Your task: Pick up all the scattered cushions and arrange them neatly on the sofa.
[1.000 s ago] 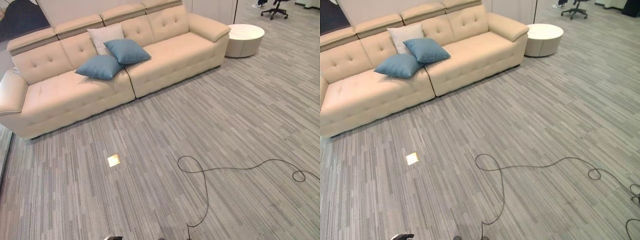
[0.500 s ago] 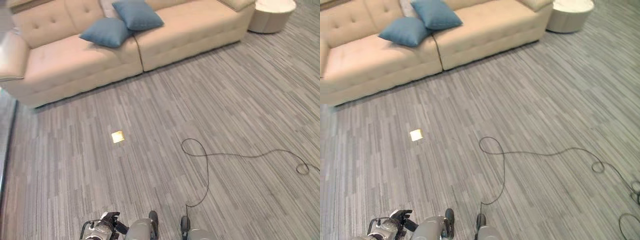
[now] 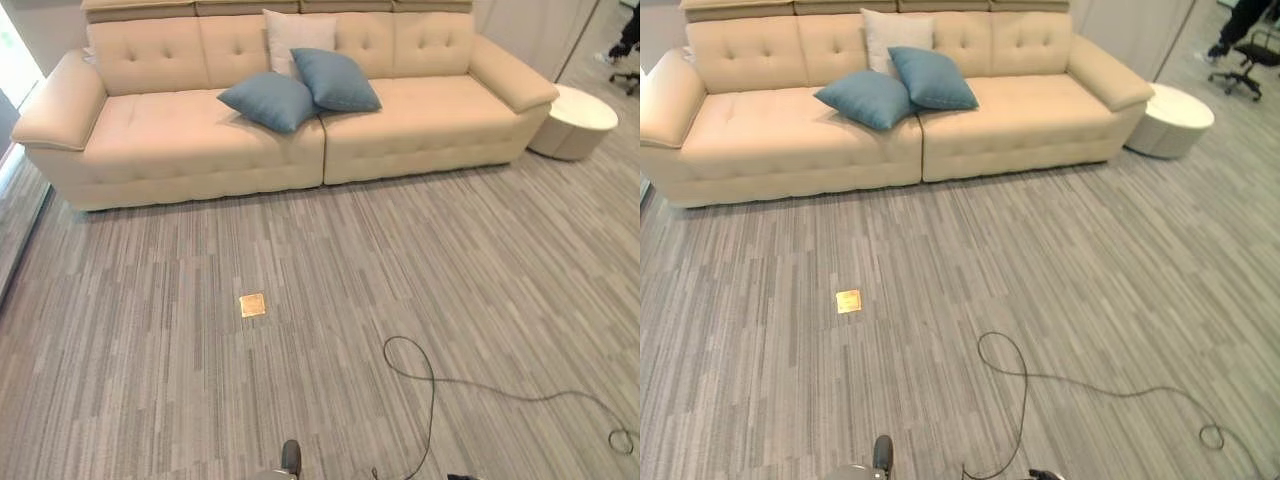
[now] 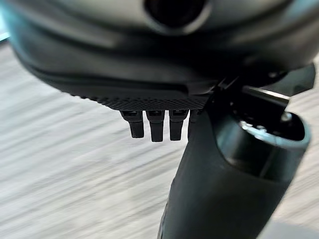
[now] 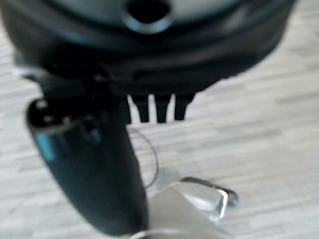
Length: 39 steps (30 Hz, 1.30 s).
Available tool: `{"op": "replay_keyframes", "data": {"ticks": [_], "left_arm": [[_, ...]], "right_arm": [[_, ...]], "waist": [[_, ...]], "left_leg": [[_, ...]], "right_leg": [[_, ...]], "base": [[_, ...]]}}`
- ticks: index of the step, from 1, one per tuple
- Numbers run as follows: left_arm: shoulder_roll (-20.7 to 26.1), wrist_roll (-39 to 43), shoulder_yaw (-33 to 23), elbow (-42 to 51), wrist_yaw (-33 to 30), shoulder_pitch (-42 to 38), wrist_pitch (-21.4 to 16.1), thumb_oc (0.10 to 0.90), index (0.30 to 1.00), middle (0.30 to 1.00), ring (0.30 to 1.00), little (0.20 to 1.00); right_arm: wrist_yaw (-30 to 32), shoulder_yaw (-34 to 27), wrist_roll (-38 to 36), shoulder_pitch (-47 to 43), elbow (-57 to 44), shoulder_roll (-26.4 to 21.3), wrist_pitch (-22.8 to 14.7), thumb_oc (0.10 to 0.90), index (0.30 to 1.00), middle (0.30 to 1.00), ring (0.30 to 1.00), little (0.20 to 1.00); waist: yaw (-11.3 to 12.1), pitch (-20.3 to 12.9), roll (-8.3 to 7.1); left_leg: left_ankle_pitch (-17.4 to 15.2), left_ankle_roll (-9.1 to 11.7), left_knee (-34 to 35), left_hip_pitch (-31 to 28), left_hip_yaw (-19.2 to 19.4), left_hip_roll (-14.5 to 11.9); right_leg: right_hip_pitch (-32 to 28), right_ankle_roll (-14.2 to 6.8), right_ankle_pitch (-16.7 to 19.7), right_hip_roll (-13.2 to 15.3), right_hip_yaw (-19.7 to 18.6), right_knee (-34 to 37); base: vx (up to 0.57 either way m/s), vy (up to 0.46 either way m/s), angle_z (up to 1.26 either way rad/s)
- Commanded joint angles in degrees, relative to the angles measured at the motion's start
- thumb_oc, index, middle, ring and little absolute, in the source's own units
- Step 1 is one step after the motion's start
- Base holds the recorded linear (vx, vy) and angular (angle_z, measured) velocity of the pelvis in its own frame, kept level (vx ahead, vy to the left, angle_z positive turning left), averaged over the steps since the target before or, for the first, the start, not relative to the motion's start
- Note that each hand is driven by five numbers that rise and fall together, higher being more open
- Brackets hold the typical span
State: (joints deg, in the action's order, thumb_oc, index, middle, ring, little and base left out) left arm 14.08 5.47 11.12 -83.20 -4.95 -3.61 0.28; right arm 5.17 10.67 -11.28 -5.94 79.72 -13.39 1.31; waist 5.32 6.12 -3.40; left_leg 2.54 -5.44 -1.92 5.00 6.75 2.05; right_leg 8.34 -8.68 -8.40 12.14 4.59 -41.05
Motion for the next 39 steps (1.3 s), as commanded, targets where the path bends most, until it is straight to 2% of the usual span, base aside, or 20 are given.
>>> {"op": "replay_keyframes", "data": {"ticks": [1,2,4,7,8,11,14,16,18,20,21,26,27,28,29,30,32,33,37,39], "left_arm": [[0.3,-0.7,0.2,0.2,-2.1,-3.0,-0.5,0.8,0.9,0.9,0.9,0.9],[0.2,-1.1,1.3,0.9,-2.2,-3.8,-0.8,0.8,0.9,0.9,0.9,0.9],[0.1,-1.2,2.2,1.5,-2.0,-4.6,-1.2,0.8,0.9,0.9,0.9,0.9],[-0.1,-2.4,3.8,2.4,-2.6,-5.8,-1.6,0.8,0.9,0.9,0.9,0.9],[-0.1,-2.4,3.8,2.3,-2.6,-5.9,-1.6,0.8,0.9,0.9,0.9,0.9],[-0.1,-3.3,3.8,2.2,-4.0,-6.8,-1.9,0.8,0.9,0.9,0.9,0.9],[-0.4,-3.7,3.5,1.2,-3.7,-6.2,-1.9,0.8,0.9,0.9,0.9,0.9],[-1.0,-3.7,3.2,0.3,-3.6,-4.5,-1.7,0.8,0.9,0.9,0.9,0.9],[-1.4,-2.6,2.6,0.2,-3.0,-3.6,-1.8,0.8,0.9,0.9,0.9,0.9],[-1.9,-1.5,3.0,1.1,-2.5,-4.3,-1.9,0.8,0.9,0.9,0.9,0.9],[-2.1,-0.8,3.3,1.9,-2.5,-4.6,-1.9,0.8,0.9,0.9,0.9,0.9],[-2.1,-0.8,3.3,1.9,-2.5,-4.6,-1.8,0.8,0.9,0.9,0.9,0.9],[-2.2,-0.2,4.7,4.5,-3.3,-5.1,-2.3,0.8,0.9,0.9,0.9,0.9],[-2.3,-0.1,4.6,4.3,-3.5,-4.9,-2.4,0.8,0.9,0.9,0.9,0.9],[-2.4,0.1,4.4,3.9,-3.7,-4.4,-2.4,0.8,0.9,0.9,0.9,0.9],[-2.3,0.7,3.3,3.0,-4.2,-3.4,-2.4,0.8,0.9,0.9,0.9,0.9],[-2.2,1.4,2.1,2.0,-4.3,-2.7,-2.3,0.8,0.9,0.9,0.9,0.9],[-2.2,1.8,1.5,1.6,-4.5,-2.3,-2.4,0.8,0.9,0.9,0.9,0.9],[-1.7,2.2,0.0,0.1,-4.9,-1.7,-2.2,0.8,0.9,0.9,0.9,0.9],[-1.0,1.7,-2.8,-1.6,-5.0,0.0,-1.4,0.8,0.9,0.9,0.9,0.9]], "right_arm": [[-0.3,1.0,2.3,-0.5,-2.4,-0.3,0.0,0.8,0.9,0.9,0.9,0.9],[-0.1,1.3,2.5,-0.6,-2.3,-0.2,-0.2,0.8,0.9,0.9,0.9,0.9],[0.1,1.3,2.7,-0.8,-2.3,-0.2,-0.3,0.8,0.9,0.9,0.9,0.9],[0.5,0.9,2.0,-1.0,-2.1,-0.6,-0.2,0.8,0.9,0.9,0.9,0.9],[0.5,0.9,2.0,-1.0,-2.1,-0.6,-0.2,0.8,0.9,0.9,0.9,0.9],[1.1,0.0,2.2,-0.5,0.1,-0.7,0.7,0.8,0.9,0.9,0.9,0.9],[1.0,-0.9,1.9,0.5,2.0,-0.7,1.0,0.8,0.9,0.9,0.9,0.9],[0.5,-1.8,1.0,2.1,4.0,-0.5,0.9,0.8,0.9,0.9,0.9,0.9],[-0.1,-2.0,0.1,2.4,5.6,-0.8,1.0,0.8,0.9,0.9,0.9,0.9],[0.2,-2.0,-1.0,1.7,5.6,-1.4,0.6,0.8,0.9,0.9,0.9,0.9],[0.4,-1.7,-1.4,1.7,5.2,-1.6,0.4,0.8,0.9,0.9,0.9,0.9],[0.4,-1.7,-1.4,1.7,5.3,-1.5,0.4,0.8,0.9,0.9,0.9,0.9],[2.4,-0.6,-2.1,-0.8,1.8,-4.1,-0.4,0.8,0.9,0.9,0.9,0.9],[2.9,-0.8,-2.6,-1.5,0.9,-4.6,-0.9,0.8,0.9,0.9,0.9,0.9],[3.2,-0.9,-3.0,-1.9,0.1,-4.8,-1.3,0.8,0.9,0.9,0.9,0.9],[4.0,-0.2,-3.0,-2.5,-1.8,-4.7,-2.2,0.8,0.9,0.9,0.9,0.9],[4.5,1.1,-1.9,-3.2,-2.6,-4.2,-2.5,0.8,0.9,0.9,0.9,0.9],[4.9,1.5,-1.3,-3.3,-2.8,-3.9,-2.6,0.8,0.9,0.9,0.9,0.9],[5.1,2.4,0.4,-3.5,-2.1,-3.0,-2.3,0.8,0.9,0.9,0.9,0.9],[4.1,3.8,3.8,-2.6,-0.5,-1.1,-1.3,0.8,0.9,0.9,0.9,0.9]], "waist": [[-1.6,4.0,4.74],[-2.4,4.5,4.92],[-3.5,5.3,4.72],[-6.1,5.9,4.21],[-6.1,5.8,4.21],[-9.1,6.1,4.08],[-9.7,5.3,4.13],[-10.5,3.6,4.64],[-10.5,3.0,5.46],[-9.8,4.2,4.91],[-9.1,5.4,4.47],[-9.3,5.2,4.3],[-5.9,8.3,2.4],[-5.1,8.3,2.72],[-4.4,8.2,3.01],[-2.3,8.3,3.83],[0.2,7.6,5.14],[1.1,7.6,4.99],[3.1,7.5,3.82],[4.9,4.7,2.85]], "left_leg": [[-6.3,2.0,-3.8,-0.4,0.0,-2.9],[-7.2,2.4,-3.6,-2.1,-0.5,-3.0],[-8.5,3.0,-4.0,-3.5,-0.5,-2.7],[-10.9,4.7,-3.3,-6.8,-2.2,-2.4],[-10.7,4.7,-3.2,-6.7,-2.2,-2.4],[-12.3,6.8,-0.8,-11.6,-4.2,-3.7],[-12.7,7.6,1.0,-14.0,-5.0,-4.3],[-13.8,8.7,0.7,-16.4,-6.3,-6.9],[-11.5,10.3,-5.5,-14.7,-7.2,-9.8],[-5.6,10.8,-20.3,-6.6,-7.7,-11.9],[-3.3,9.6,-27.1,-3.1,-8.0,-12.8],[-3.0,9.6,-26.9,-2.9,-8.2,-12.6],[-4.6,7.1,-35.7,8.9,-3.5,-9.3],[-5.2,7.0,-33.3,11.2,-2.7,-8.3],[-5.6,6.9,-29.2,11.8,-1.6,-8.0],[-4.3,6.9,-20.3,13.7,-0.6,-7.1],[1.6,8.3,-9.1,14.0,-2.2,-7.1],[3.1,8.9,-5.5,14.9,-2.4,-7.2],[4.3,9.4,-0.4,16.4,0.6,-7.9],[7.5,8.6,-0.5,15.0,0.7,-8.3]], "right_leg": [[-2.7,2.3,8.2,0.6,9.2,4.9],[-0.9,3.6,4.9,0.6,10.2,8.3],[-0.2,3.3,4.1,0.7,10.5,14.5],[3.1,1.7,7.9,0.2,6.3,28.3],[3.0,1.7,8.1,0.2,6.3,28.6],[7.0,-1.2,13.7,-0.1,-0.1,38.8],[6.6,-1.4,14.1,0.0,0.8,38.8],[6.9,-0.4,13.6,-2.3,-2.0,34.2],[6.4,1.4,11.2,-4.8,-1.2,31.7],[3.9,3.9,8.7,-5.8,0.0,31.5],[1.8,5.5,7.5,-6.5,0.7,31.8],[2.0,5.5,7.6,-6.3,0.8,31.9],[-2.9,8.5,3.3,-7.4,2.5,31.9],[-3.8,8.3,2.2,-7.7,2.9,32.0],[-4.6,8.1,1.1,-7.9,3.3,31.8],[-6.7,7.8,-0.9,-8.9,3.4,31.8],[-9.8,7.4,-2.3,-10.9,2.9,32.8],[-11.9,7.2,-3.0,-11.2,2.9,33.7],[-17.2,6.4,-4.3,-10.4,2.5,36.3],[-20.7,5.1,-5.2,-10.0,1.8,37.6]], "base": [[0.4,0.011,0.16],[0.33,-0.039,0.07],[0.29,-0.088,0.12],[0.3,-0.171,0.19],[0.26,-0.159,0.09],[0.37,-0.217,0.13],[0.35,-0.233,0.28],[0.44,-0.366,0.48],[0.3,-0.387,0.49],[0.17,-0.412,0.31],[0.07,-0.297,0.32],[0.07,-0.126,0.02],[0.38,-0.489,-0.16],[0.49,-0.492,0.04],[0.46,0.015,0.9],[0.54,0.073,1.57],[0.5,0.089,1.29],[0.43,0.067,-0.12],[0.43,0.105,-0.61],[0.59,0.187,-0.36]]}}
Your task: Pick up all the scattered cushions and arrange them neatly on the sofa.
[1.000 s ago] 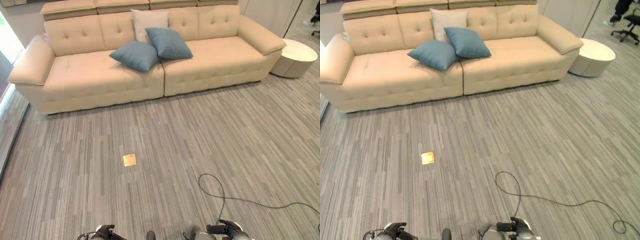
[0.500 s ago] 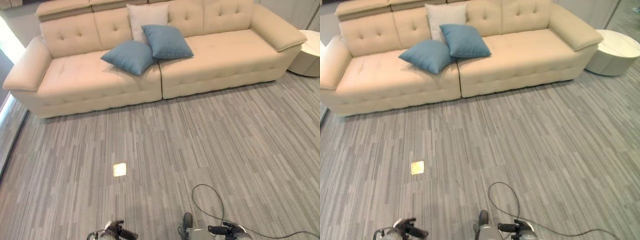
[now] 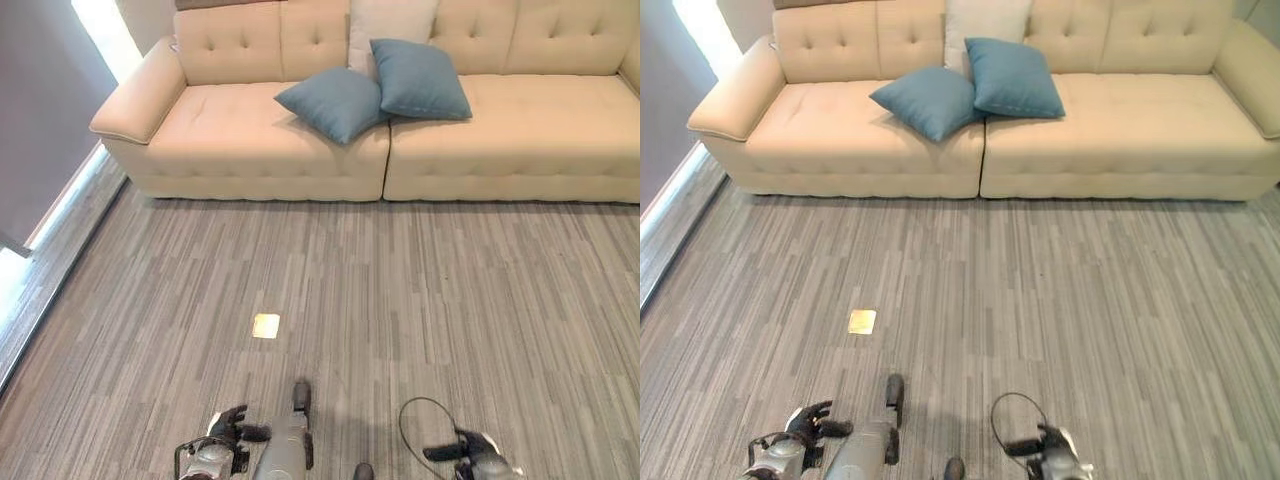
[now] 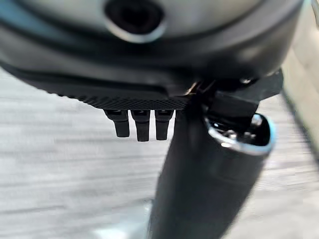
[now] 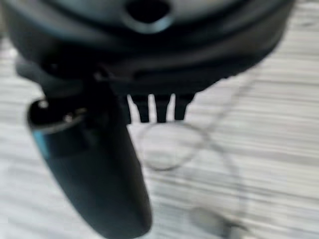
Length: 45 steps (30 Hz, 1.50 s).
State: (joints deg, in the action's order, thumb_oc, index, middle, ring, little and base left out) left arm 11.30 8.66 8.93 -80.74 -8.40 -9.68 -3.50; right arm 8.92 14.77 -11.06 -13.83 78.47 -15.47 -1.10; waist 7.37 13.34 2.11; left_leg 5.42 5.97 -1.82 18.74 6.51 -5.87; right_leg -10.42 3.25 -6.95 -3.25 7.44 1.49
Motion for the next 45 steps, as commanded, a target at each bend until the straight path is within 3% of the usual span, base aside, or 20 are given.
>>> {"op": "replay_keyframes", "data": {"ticks": [1,2,3,5,6,7,9,11,14,19,28,30,31,34,35,37,39,41,43,45], "left_arm": [[2.2,-1.6,-0.8,-4.1,-1.7,5.7,2.4,0.8,0.9,0.9,0.9,0.9],[2.3,-1.6,-0.8,-4.1,-1.7,5.7,2.4,0.8,0.9,0.9,0.9,0.9],[2.7,-2.4,-0.5,-4.3,-1.5,5.4,2.7,0.8,0.9,0.9,0.9,0.9],[3.1,-2.7,-0.1,-3.5,-1.1,4.9,2.6,0.8,0.9,0.9,0.9,0.9],[3.4,-2.9,0.5,-2.2,-1.2,4.4,2.7,0.8,0.9,0.9,0.9,0.9],[3.9,-2.7,0.8,-1.5,-1.3,3.9,2.7,0.8,0.9,0.9,0.9,0.9],[4.6,-1.9,1.2,-0.5,-1.5,2.8,2.4,0.8,0.9,0.9,0.9,0.9],[4.7,-1.1,2.0,0.7,-1.5,1.8,1.9,0.8,0.9,0.9,0.9,0.9],[4.4,-1.5,3.5,1.8,-1.8,0.5,1.5,0.8,0.9,0.9,0.9,0.9],[4.0,-2.5,3.7,1.1,-1.9,0.1,1.5,0.8,0.9,0.9,0.9,0.9],[3.7,-8.1,3.2,-3.3,0.2,3.1,2.4,0.8,0.9,0.9,0.9,0.9],[3.7,-8.3,3.1,-3.5,0.2,3.6,2.3,0.8,0.9,0.9,0.9,0.9],[3.7,-8.3,3.0,-3.5,0.5,4.1,2.3,0.8,0.9,0.9,0.9,0.9],[3.2,-7.7,3.3,-2.3,0.6,4.3,2.1,0.8,0.9,0.9,0.9,0.9],[3.2,-7.7,3.3,-2.3,0.6,4.2,2.1,0.8,0.9,0.9,0.9,0.9],[3.1,-5.4,3.0,-0.6,0.0,3.8,1.8,0.8,0.9,0.9,0.9,0.9],[3.0,-3.4,2.9,1.1,-0.8,3.5,1.3,0.8,0.9,0.9,0.9,0.9],[2.8,-2.8,3.0,1.6,-0.8,3.4,1.2,0.8,0.9,0.9,0.9,0.9],[2.1,-2.5,3.9,2.3,-0.7,3.4,0.7,0.8,0.9,0.9,0.9,0.9],[1.7,-2.5,4.2,2.2,-0.4,3.5,0.7,0.8,0.9,0.9,0.9,0.9]], "right_arm": [[0.1,-0.1,4.5,5.2,1.2,1.5,1.6,0.8,0.9,0.9,0.9,0.9],[0.1,-0.1,4.5,5.2,1.2,1.5,1.6,0.8,0.9,0.9,0.9,0.9],[-0.7,0.1,5.1,5.9,1.7,2.6,1.9,0.8,0.9,0.9,0.9,0.9],[-1.8,0.3,5.1,6.4,0.9,3.2,2.0,0.8,0.9,0.9,0.9,0.9],[-1.9,1.0,5.7,6.6,-0.1,3.1,2.1,0.8,0.9,0.9,0.9,0.9],[-1.7,1.1,6.0,6.6,-0.7,2.9,2.1,0.8,0.9,0.9,0.9,0.9],[-1.5,1.1,5.6,6.7,-1.3,3.0,1.8,0.8,0.9,0.9,0.9,0.9],[-1.5,1.6,5.6,6.7,-1.8,3.0,1.5,0.8,0.9,0.9,0.9,0.9],[-1.2,1.8,5.4,6.4,-2.0,3.1,1.5,0.8,0.9,0.9,0.9,0.9],[-1.1,1.1,4.5,6.3,-1.3,2.8,1.9,0.8,0.9,0.9,0.9,0.9],[-1.6,-1.5,4.9,9.9,0.8,0.9,2.1,0.8,0.9,0.9,0.9,0.9],[-1.8,-1.6,4.6,10.0,1.0,0.8,2.1,0.8,0.9,0.9,0.9,0.9],[-1.7,-1.8,4.4,9.9,1.3,0.3,2.0,0.8,0.9,0.9,0.9,0.9],[-1.4,-1.7,3.6,8.5,0.8,-0.7,1.4,0.8,0.9,0.9,0.9,0.9],[-1.4,-1.7,3.6,8.5,0.8,-0.7,1.4,0.8,0.9,0.9,0.9,0.9],[-0.9,-1.9,2.2,7.8,-0.3,-1.0,0.8,0.8,0.9,0.9,0.9,0.9],[-0.3,-1.8,2.1,7.5,-1.0,-1.5,0.9,0.8,0.9,0.9,0.9,0.9],[-0.1,-1.6,2.2,7.3,-1.1,-1.6,1.0,0.8,0.9,0.9,0.9,0.9],[0.1,-1.8,1.4,7.5,-1.1,-1.9,0.6,0.8,0.9,0.9,0.9,0.9],[-0.1,-1.4,1.8,7.5,-1.0,-2.0,0.5,0.8,0.9,0.9,0.9,0.9]], "waist": [[3.3,-3.0,-3.66],[3.3,-3.0,-3.78],[3.8,-4.1,-5.3],[3.2,-3.9,-5.71],[2.3,-3.4,-5.29],[1.7,-3.3,-4.61],[0.1,-2.5,-3.42],[-1.6,-1.4,-3.16],[-4.1,0.2,-3.42],[-6.9,1.1,-4.2],[-10.8,-1.6,-4.72],[-11.2,-2.0,-4.38],[-11.5,-2.6,-3.44],[-11.2,-2.9,-2.37],[-11.2,-2.9,-2.27],[-10.5,-1.9,-3.05],[-9.3,-1.2,-3.88],[-8.7,-1.1,-3.96],[-6.8,-0.7,-3.44],[-6.1,-1.0,-2.6]], "left_leg": [[4.3,-3.2,-2.6,1.9,0.6,0.3],[4.2,-3.2,-2.7,2.0,0.6,0.4],[2.4,-4.5,-4.9,1.8,0.1,1.8],[-0.6,-6.7,-5.6,-0.4,0.8,3.3],[-2.6,-8.5,-5.3,-4.1,1.0,4.5],[-3.5,-9.2,-4.4,-6.3,0.7,4.5],[-4.8,-9.6,-3.0,-10.0,-0.6,4.3],[-6.0,-9.2,-2.5,-12.9,-2.0,4.9],[-7.9,-8.6,-2.8,-15.3,-4.4,6.1],[-11.7,-7.5,-3.3,-19.2,-7.2,7.9],[-19.8,-5.0,-3.7,-29.6,-8.3,7.8],[-20.1,-4.7,-4.1,-30.1,-8.4,7.1],[-18.5,-3.0,-7.2,-29.7,-8.0,5.4],[-9.1,0.0,-21.8,-25.0,-6.0,2.1],[-9.3,0.1,-22.1,-24.8,-6.1,2.0],[-3.5,-0.1,-33.1,-20.3,-6.5,1.4],[-4.3,-1.5,-37.9,-16.0,-4.8,1.0],[-5.3,-2.1,-38.3,-13.7,-3.9,0.9],[-8.1,-3.6,-31.8,-8.2,-2.0,1.9],[-7.5,-3.7,-23.1,-6.8,-2.0,2.6]], "right_leg": [[-2.2,-7.3,-6.6,6.3,-1.0,-5.4],[-2.2,-7.4,-6.7,6.4,-0.9,-5.5],[-1.3,-9.2,-5.2,8.5,-0.4,-9.8],[3.0,-12.0,3.6,11.8,-0.2,-22.3],[6.2,-11.6,9.3,14.1,0.9,-31.3],[8.8,-11.0,11.2,14.9,2.0,-35.5],[13.8,-9.5,8.6,15.1,4.0,-38.7],[17.1,-8.4,4.7,14.5,6.0,-33.6],[20.0,-8.4,4.1,11.6,4.4,-23.9],[24.2,-9.8,8.1,10.5,1.3,-12.6],[24.1,-10.6,13.6,11.4,8.2,-3.5],[23.7,-10.0,13.5,10.8,7.4,-4.1],[23.0,-9.1,12.3,9.2,6.4,-5.4],[18.9,-5.9,8.6,6.2,5.0,-5.6],[18.9,-5.9,8.6,6.1,5.1,-5.6],[16.9,-4.0,7.5,5.6,3.7,-5.8],[14.4,-3.1,5.9,5.7,3.0,-5.9],[13.4,-3.0,5.3,5.6,2.5,-5.8],[10.1,-3.3,3.0,5.0,0.7,-5.6],[9.2,-3.8,1.7,4.6,-0.1,-5.8]], "base": [[0.3,0.092,-0.11],[0.42,0.174,-0.02],[0.39,0.251,0.14],[0.45,0.374,0.27],[0.44,0.371,0.28],[0.46,0.345,0.2],[0.36,0.158,0.26],[0.35,0.016,0.47],[0.27,-0.051,0.52],[0.31,-0.066,0.49],[0.37,-0.129,0.18],[0.26,-0.178,0.28],[0.46,-0.37,0.29],[0.32,-0.298,-0.04],[0.13,-0.161,-0.3],[0.18,-0.204,-0.44],[0.22,-0.22,-0.6],[0.2,-0.119,-0.51],[0.35,-0.069,-0.17],[0.29,0.04,-0.17]]}}
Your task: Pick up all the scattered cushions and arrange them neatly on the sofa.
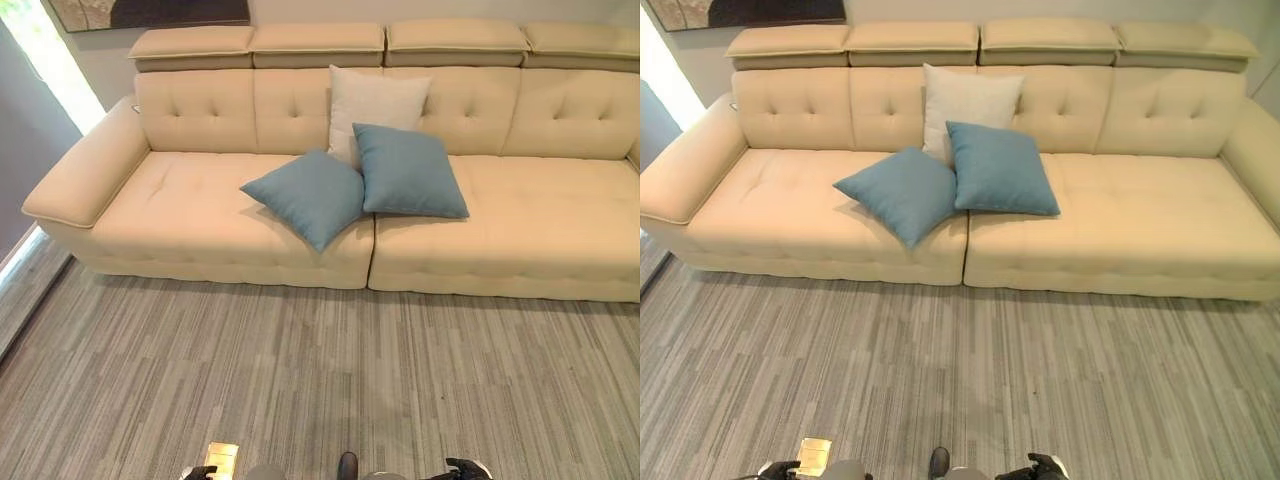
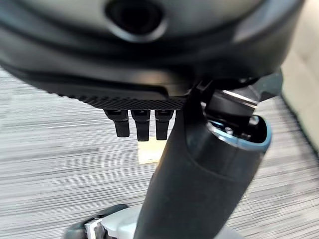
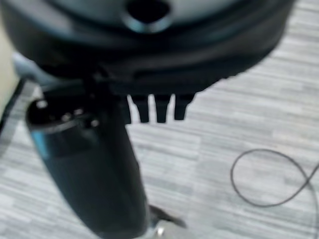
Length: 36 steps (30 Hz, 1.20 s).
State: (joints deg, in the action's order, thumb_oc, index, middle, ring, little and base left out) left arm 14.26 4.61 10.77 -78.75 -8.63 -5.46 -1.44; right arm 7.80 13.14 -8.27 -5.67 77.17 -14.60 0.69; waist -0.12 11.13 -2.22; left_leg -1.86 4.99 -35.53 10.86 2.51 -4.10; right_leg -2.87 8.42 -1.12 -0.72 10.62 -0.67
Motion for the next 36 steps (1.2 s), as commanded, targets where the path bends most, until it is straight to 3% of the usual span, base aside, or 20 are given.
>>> {"op": "replay_keyframes", "data": {"ticks": [1,4,7,13,16,17,18,19,20,21,22,24,25,26,28,30,32,33,36], "left_arm": [[-1.3,1.5,2.4,0.1,-0.2,-0.6,-1.4,0.8,0.9,0.9,0.9,0.9],[-1.6,1.2,2.6,-0.7,0.0,-0.3,-1.2,0.8,0.9,0.9,0.9,0.9],[-1.8,1.0,2.3,-1.9,0.1,0.5,-0.9,0.8,0.9,0.9,0.9,0.9],[-1.4,0.0,0.3,-4.8,0.3,2.5,-0.1,0.8,0.9,0.9,0.9,0.9],[-0.7,0.1,-0.4,-5.1,0.6,2.2,0.0,0.8,0.9,0.9,0.9,0.9],[-0.5,0.1,-0.2,-4.9,0.6,1.9,-0.1,0.8,0.9,0.9,0.9,0.9],[-0.3,0.5,-0.1,-4.6,0.6,1.3,-0.2,0.8,0.9,0.9,0.9,0.9],[0.0,0.6,0.1,-4.2,0.6,0.7,-0.2,0.8,0.9,0.9,0.9,0.9],[-0.1,0.6,0.1,-4.2,0.6,0.7,-0.2,0.8,0.9,0.9,0.9,0.9],[0.5,0.8,0.8,-3.2,0.2,-0.3,-0.2,0.8,0.9,0.9,0.9,0.9],[0.8,0.7,1.0,-2.7,0.0,-0.7,-0.2,0.8,0.9,0.9,0.9,0.9],[1.3,0.7,1.3,-1.9,-0.2,-1.5,-0.3,0.8,0.9,0.9,0.9,0.9],[1.3,0.7,1.3,-1.9,-0.2,-1.5,-0.3,0.8,0.9,0.9,0.9,0.9],[1.5,0.4,2.2,-0.8,-0.4,-2.5,-0.6,0.8,0.9,0.9,0.9,0.9],[1.6,-0.3,3.4,0.0,-0.7,-3.6,-0.8,0.8,0.9,0.9,0.9,0.9],[1.4,-0.9,3.9,0.1,-0.9,-4.0,-0.9,0.8,0.9,0.9,0.9,0.9],[1.3,-1.1,3.8,0.0,-0.8,-4.1,-0.9,0.8,0.9,0.9,0.9,0.9],[2.3,-1.5,3.9,-1.1,0.2,-4.5,-1.2,0.8,0.9,0.9,0.9,0.9],[2.7,-2.3,1.4,-2.6,1.4,-2.8,-0.8,0.8,0.9,0.9,0.9,0.9]], "right_arm": [[1.1,0.3,-0.7,-0.5,0.5,-3.0,-1.3,0.8,0.9,0.9,0.9,0.9],[1.0,0.0,-0.6,-0.2,1.0,-3.1,-1.3,0.8,0.9,0.9,0.9,0.9],[1.0,-0.7,-0.8,0.1,1.6,-2.9,-1.2,0.8,0.9,0.9,0.9,0.9],[0.5,-1.3,0.1,1.1,2.9,-1.8,-0.8,0.8,0.9,0.9,0.9,0.9],[-0.5,-1.4,0.2,1.5,3.2,-0.2,-0.5,0.8,0.9,0.9,0.9,0.9],[-0.7,-1.3,0.3,1.6,3.2,0.1,-0.6,0.8,0.9,0.9,0.9,0.9],[-1.0,-1.1,0.6,1.5,2.8,0.2,-0.7,0.8,0.9,0.9,0.9,0.9],[-1.0,-1.1,0.6,1.1,2.4,0.1,-0.5,0.8,0.9,0.9,0.9,0.9],[-1.0,-1.1,0.6,1.1,2.4,0.0,-0.5,0.8,0.9,0.9,0.9,0.9],[-0.7,-1.2,0.2,0.9,1.4,-0.5,-0.6,0.8,0.9,0.9,0.9,0.9],[-0.5,-1.1,0.3,1.0,0.8,-0.5,-0.7,0.8,0.9,0.9,0.9,0.9],[-0.1,-0.4,0.8,1.2,0.3,-0.2,-0.9,0.8,0.9,0.9,0.9,0.9],[-0.1,-0.4,0.8,1.2,0.3,-0.2,-0.9,0.8,0.9,0.9,0.9,0.9],[0.2,0.6,1.3,0.8,-0.2,0.1,-1.0,0.8,0.9,0.9,0.9,0.9],[0.6,1.1,1.3,0.1,-0.6,0.0,-1.0,0.8,0.9,0.9,0.9,0.9],[1.2,1.4,0.8,-0.5,-1.1,-0.1,-1.1,0.8,0.9,0.9,0.9,0.9],[1.3,1.5,0.7,-0.8,-1.3,-0.3,-1.1,0.8,0.9,0.9,0.9,0.9],[-1.5,-0.2,-2.6,-3.8,-0.3,-5.3,-0.3,0.8,0.9,0.9,0.9,0.9],[-2.1,-0.5,-0.8,2.5,-1.9,-4.5,-1.7,0.8,0.9,0.9,0.9,0.9]], "waist": [[1.8,1.2,2.3],[3.1,1.4,4.37],[4.4,1.6,4.74],[6.0,-0.8,4.15],[7.2,-3.4,1.34],[7.3,-3.7,0.78],[7.1,-3.3,0.08],[6.8,-3.1,0.33],[6.9,-3.2,0.5],[5.4,-2.4,1.29],[4.8,-2.1,2.21],[3.3,-1.3,3.38],[3.2,-1.3,3.32],[1.4,-0.5,3.64],[-0.8,0.8,3.17],[-2.3,1.1,1.97],[-2.9,1.5,1.85],[-3.1,0.9,0.91],[-5.8,1.1,0.65]], "left_leg": [[0.6,-2.5,15.2,1.6,1.7,1.0],[7.8,-1.2,28.1,2.0,0.8,0.2],[9.2,-0.9,33.5,4.3,1.2,0.2],[12.2,-1.2,33.0,4.9,1.4,-0.6],[9.2,-3.1,28.9,5.8,1.6,1.3],[8.1,-3.8,28.5,5.3,2.0,1.8],[6.7,-5.1,28.0,4.6,3.0,2.9],[5.8,-5.7,28.2,3.5,3.3,3.2],[5.8,-5.7,28.2,3.7,3.3,3.0],[4.4,-7.2,28.8,0.3,3.2,3.8],[3.6,-7.7,29.6,-1.8,2.9,3.6],[1.7,-8.0,30.7,-5.6,1.7,3.9],[1.7,-8.0,30.7,-5.7,1.6,4.0],[-0.2,-7.8,30.5,-8.4,-0.7,4.9],[-2.4,-7.8,29.9,-11.0,-3.4,6.3],[-4.5,-7.6,29.5,-13.4,-5.2,8.0],[-5.9,-7.5,29.4,-15.1,-5.9,8.3],[-7.6,-6.9,29.6,-17.8,-7.2,8.7],[-9.7,-6.3,30.6,-21.9,-7.7,8.4]], "right_leg": [[0.7,-9.1,-5.1,1.6,-3.7,-3.6],[-3.6,-9.3,-7.6,-0.1,-5.1,-3.4],[-7.3,-9.4,-10.1,-0.6,-7.6,-3.5],[-11.8,-10.3,-12.7,0.1,-10.7,-3.5],[-11.3,-13.1,-11.3,3.6,-11.4,-6.8],[-9.8,-14.3,-9.3,4.4,-11.0,-9.9],[-6.9,-16.7,-3.2,6.4,-10.8,-16.3],[-4.2,-17.7,0.0,7.5,-10.2,-21.7],[-4.0,-17.6,0.2,7.2,-10.3,-21.6],[0.0,-17.4,6.8,8.1,-9.8,-30.3],[2.4,-16.7,7.5,8.3,-9.0,-34.4],[7.8,-14.8,3.8,9.2,-6.2,-37.0],[7.7,-14.8,3.8,9.3,-6.2,-37.1],[11.0,-13.3,-0.9,7.7,-5.2,-32.4],[13.7,-13.2,-2.2,4.2,-7.7,-27.2],[16.5,-13.7,-0.3,2.2,-10.3,-19.1],[16.7,-14.0,0.6,2.2,-9.9,-15.8],[18.4,-14.6,3.1,3.6,-6.9,-10.2],[20.1,-15.2,4.7,3.8,-2.8,-5.8]], "base": [[0.32,0.074,-0.27],[0.38,0.072,-0.22],[0.35,0.061,-0.49],[0.42,0.134,-0.51],[0.42,0.206,-0.27],[0.29,0.217,0.01],[0.25,0.223,0.04],[0.15,0.159,-0.16],[0.24,0.24,-0.17],[0.29,0.271,-0.11],[0.41,0.357,0.2],[0.32,0.164,0.2],[0.4,0.029,0.24],[0.39,-0.007,0.48],[0.45,-0.032,0.98],[0.39,-0.059,0.97],[0.36,-0.074,0.63],[0.46,-0.125,0.43],[0.39,-0.106,0.46]]}}
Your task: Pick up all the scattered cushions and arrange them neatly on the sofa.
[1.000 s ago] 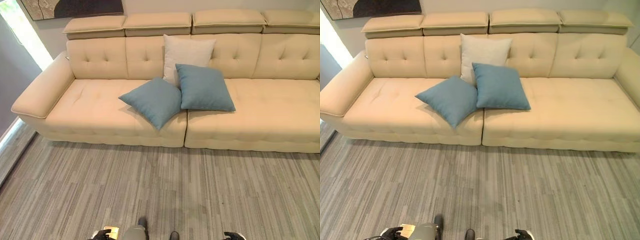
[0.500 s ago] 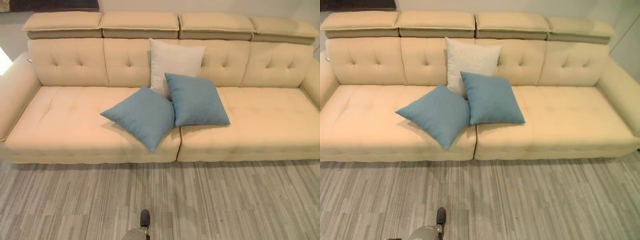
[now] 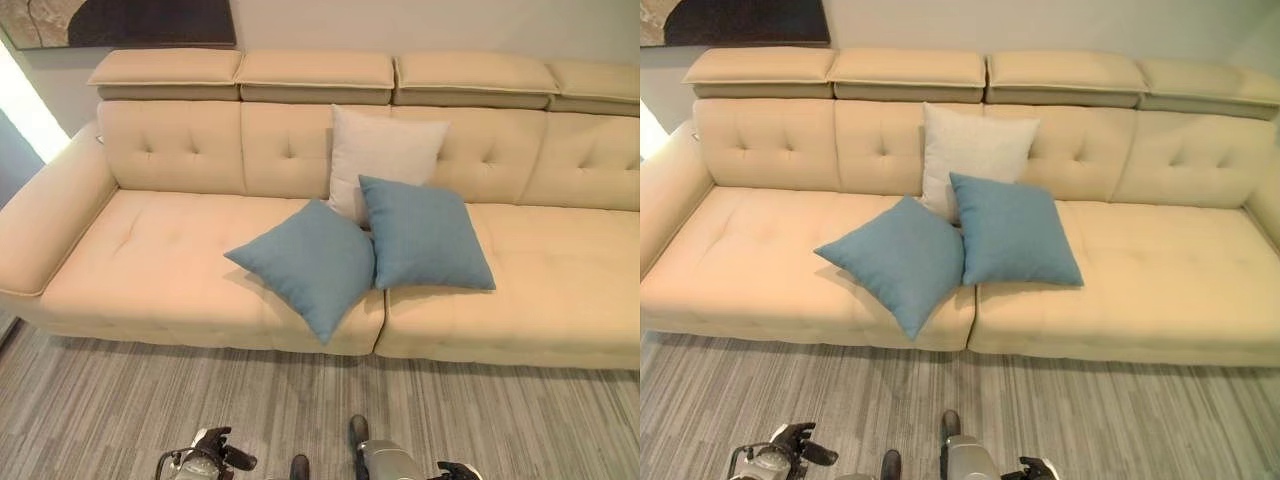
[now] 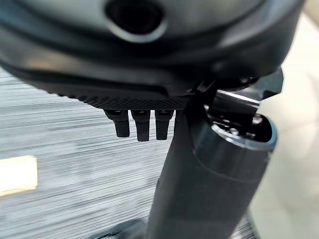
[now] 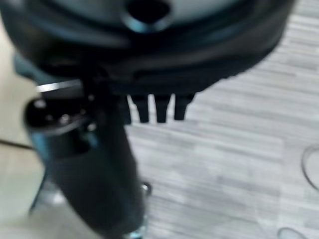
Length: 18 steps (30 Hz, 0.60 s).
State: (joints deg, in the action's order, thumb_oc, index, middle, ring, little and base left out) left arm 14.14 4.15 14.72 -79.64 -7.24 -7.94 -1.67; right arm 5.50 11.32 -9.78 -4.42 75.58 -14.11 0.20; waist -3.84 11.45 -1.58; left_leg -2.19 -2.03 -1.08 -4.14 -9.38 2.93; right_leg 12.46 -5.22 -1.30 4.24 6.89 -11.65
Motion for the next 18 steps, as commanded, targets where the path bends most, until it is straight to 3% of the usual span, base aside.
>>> {"op": "replay_keyframes", "data": {"ticks": [1,4,5,6,7,8,10,11,13,14,16,17,18], "left_arm": [[2.9,-2.8,-2.3,-2.1,0.1,-0.1,-0.7,0.8,0.9,0.9,0.9,0.9],[2.6,-3.8,-2.9,-2.9,0.1,1.3,-0.3,0.8,0.9,0.9,0.9,0.9],[2.0,-4.1,-3.4,-3.1,0.5,2.3,0.0,0.8,0.9,0.9,0.9,0.9],[2.0,-4.1,-3.4,-3.1,0.5,2.3,0.0,0.8,0.9,0.9,0.9,0.9],[1.9,-3.8,-3.8,-2.8,0.5,2.6,0.1,0.8,0.9,0.9,0.9,0.9],[2.2,-3.3,-4.4,-1.6,0.0,2.9,0.0,0.8,0.9,0.9,0.9,0.9],[2.4,-2.8,-4.2,-0.5,-1.2,2.6,0.1,0.8,0.9,0.9,0.9,0.9],[2.9,-2.7,-5.3,-0.1,-1.5,3.0,0.3,0.8,0.9,0.9,0.9,0.9],[3.0,-2.1,-7.2,1.4,-1.8,3.2,-0.2,0.8,0.9,0.9,0.9,0.9],[2.8,-2.1,-7.7,1.2,-2.1,3.7,-0.3,0.8,0.9,0.9,0.9,0.9],[3.1,-1.9,-8.0,1.2,-3.1,3.5,-0.6,0.8,0.9,0.9,0.9,0.9],[3.1,-1.9,-8.0,1.2,-3.1,3.5,-0.6,0.8,0.9,0.9,0.9,0.9],[3.2,-1.0,-7.9,1.7,-4.7,3.0,-1.1,0.8,0.9,0.9,0.9,0.9]], "right_arm": [[1.0,1.7,0.8,0.4,-1.2,-4.2,-1.6,0.8,0.9,0.9,0.9,0.9],[1.7,2.2,1.4,0.3,-3.6,-3.9,-2.3,0.8,0.9,0.9,0.9,0.9],[1.8,2.2,1.9,-0.1,-4.3,-4.5,-2.0,0.8,0.9,0.9,0.9,0.9],[1.8,2.2,1.9,0.0,-4.3,-4.6,-2.0,0.8,0.9,0.9,0.9,0.9],[2.2,2.5,2.5,-0.3,-5.2,-4.8,-2.1,0.8,0.9,0.9,0.9,0.9],[2.7,2.9,2.6,-1.6,-7.0,-5.5,-2.3,0.8,0.9,0.9,0.9,0.9],[3.4,2.9,2.9,-3.0,-8.1,-7.1,-2.2,0.8,0.9,0.9,0.9,0.9],[3.4,1.9,5.3,-1.6,-17.3,-10.5,-1.4,0.8,0.9,0.9,0.9,0.9],[3.5,-1.0,7.5,6.4,-30.5,-13.4,-2.8,0.8,0.9,0.9,0.9,0.9],[3.7,-1.7,8.3,9.2,-32.8,-13.1,-3.9,0.8,0.9,0.9,0.9,0.9],[4.0,-2.0,9.7,11.1,-36.3,-13.4,-4.8,0.8,0.9,0.9,0.9,0.9],[4.0,-2.0,9.7,11.1,-36.3,-13.4,-4.8,0.8,0.9,0.9,0.9,0.9],[5.1,-0.7,10.6,10.1,-34.8,-12.9,-5.2,0.8,0.9,0.9,0.9,0.9]], "waist": [[-2.3,0.2,-0.25],[-2.4,-0.9,0.16],[-2.5,-1.6,0.59],[-2.5,-1.6,0.72],[-2.4,-1.4,0.86],[-1.4,-0.6,-0.38],[0.0,0.4,-1.22],[-0.2,0.5,-1.61],[-1.1,1.0,-1.74],[-1.2,1.2,-1.81],[-1.2,1.5,-1.94],[-1.2,1.5,-1.98],[-0.4,1.7,-1.15]], "left_leg": [[-10.2,0.9,-4.1,-7.5,4.2,1.8],[-10.9,1.6,-6.4,-8.2,4.0,1.5],[-8.1,4.2,-13.5,-6.1,6.0,0.4],[-8.4,4.3,-13.9,-5.9,6.0,0.3],[-5.2,6.3,-21.8,-3.3,8.0,-1.1],[1.8,7.5,-36.4,3.2,9.5,-1.6],[2.2,7.0,-45.5,9.0,11.5,-1.8],[1.8,6.8,-46.5,11.0,13.8,-4.1],[0.4,5.5,-40.1,12.3,18.4,-9.6],[-1.3,4.5,-35.6,12.6,19.4,-10.5],[-1.3,4.5,-25.4,13.8,19.1,-12.0],[-1.3,4.5,-25.3,13.8,19.1,-12.0],[2.0,5.8,-16.7,15.6,16.1,-15.7]], "right_leg": [[3.5,-1.4,4.9,-1.3,0.6,6.5],[1.8,-0.1,5.2,-2.4,-0.6,5.2],[-0.4,1.2,4.5,-3.0,-0.9,4.6],[-0.4,1.2,4.5,-3.1,-0.8,4.5],[-2.2,2.2,3.6,-3.4,-0.9,4.3],[-4.7,4.0,2.7,-3.0,-1.8,4.4],[-6.9,5.6,1.1,-3.0,-2.6,4.2],[-7.6,5.7,0.3,-2.8,-2.5,4.0],[-9.3,5.6,-1.9,-2.9,-2.5,3.7],[-9.5,5.2,-2.8,-3.0,-2.9,3.2],[-10.3,4.0,-4.2,-2.3,-3.7,2.6],[-10.3,4.0,-4.2,-2.3,-3.7,2.6],[-11.6,3.0,-6.3,-1.6,-4.8,1.6]], "base": [[0.29,-0.076,0.52],[0.29,-0.083,0.13],[0.19,-0.057,0.3],[0.27,-0.1,0.28],[0.18,-0.132,0.07],[0.23,-0.168,0.03],[0.19,-0.123,-0.54],[0.21,-0.064,-0.73],[0.23,0.041,-0.19],[0.23,0.15,0.1],[0.2,0.169,0.0],[0.26,0.274,-0.17],[0.18,0.188,-0.14]]}}
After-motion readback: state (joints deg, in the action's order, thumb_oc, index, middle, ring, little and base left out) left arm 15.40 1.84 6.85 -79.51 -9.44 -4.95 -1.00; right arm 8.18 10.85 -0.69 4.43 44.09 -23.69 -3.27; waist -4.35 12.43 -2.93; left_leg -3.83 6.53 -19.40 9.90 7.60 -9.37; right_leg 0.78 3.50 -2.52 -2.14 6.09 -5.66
